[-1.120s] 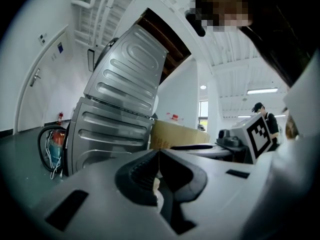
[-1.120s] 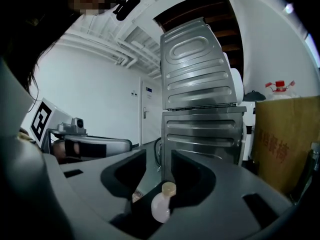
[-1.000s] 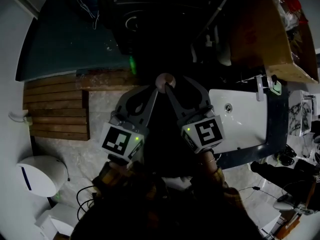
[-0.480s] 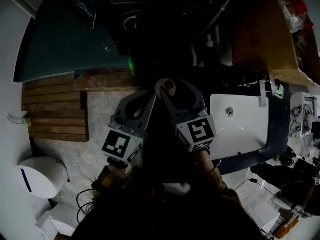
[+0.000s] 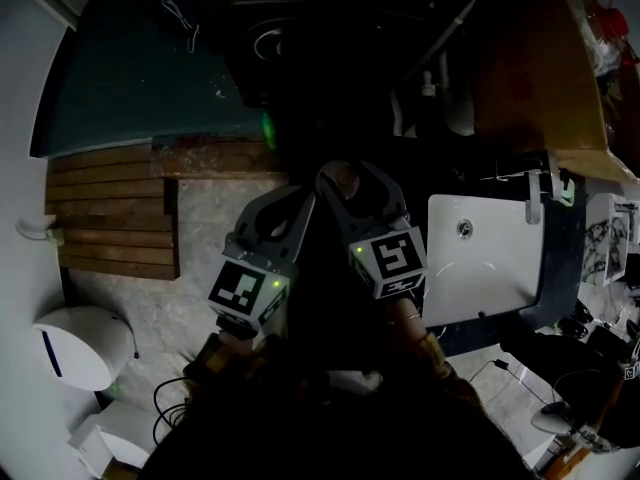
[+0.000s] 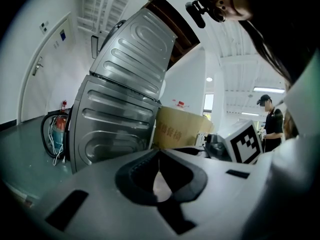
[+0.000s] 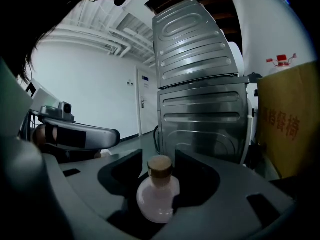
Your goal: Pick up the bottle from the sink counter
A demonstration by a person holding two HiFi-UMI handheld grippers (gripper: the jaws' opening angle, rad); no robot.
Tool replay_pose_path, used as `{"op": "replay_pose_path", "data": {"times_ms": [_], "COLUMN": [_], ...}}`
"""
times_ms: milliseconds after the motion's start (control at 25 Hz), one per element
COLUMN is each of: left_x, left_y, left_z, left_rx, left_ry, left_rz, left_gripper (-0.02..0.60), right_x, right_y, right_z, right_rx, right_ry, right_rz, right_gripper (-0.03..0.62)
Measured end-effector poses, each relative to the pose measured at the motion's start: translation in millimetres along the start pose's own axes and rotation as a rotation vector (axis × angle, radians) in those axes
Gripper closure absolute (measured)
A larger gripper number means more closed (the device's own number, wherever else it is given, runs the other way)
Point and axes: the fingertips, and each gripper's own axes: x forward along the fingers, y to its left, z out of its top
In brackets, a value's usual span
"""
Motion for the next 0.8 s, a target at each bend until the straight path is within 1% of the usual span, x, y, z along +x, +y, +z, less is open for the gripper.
{"op": "replay_pose_path", "data": {"times_ms": [440, 800], "left_x": [-3, -6], "left_y": [5, 13], "left_z": [-8, -5], "left_rx": [-0.015, -0.007], "left_ry": [0.018, 0.010], "left_rz": [0.015, 0.041], "left_gripper": [0.560, 0.560], "right_x": [12, 14], "right_y": [-4, -7], "right_z": [-21, -23], "right_rx": [0.000, 0.007], "right_ry": [0.037, 0.018], "right_rz": [-0.009, -0.016], "right_gripper": [0.402, 0.402]}}
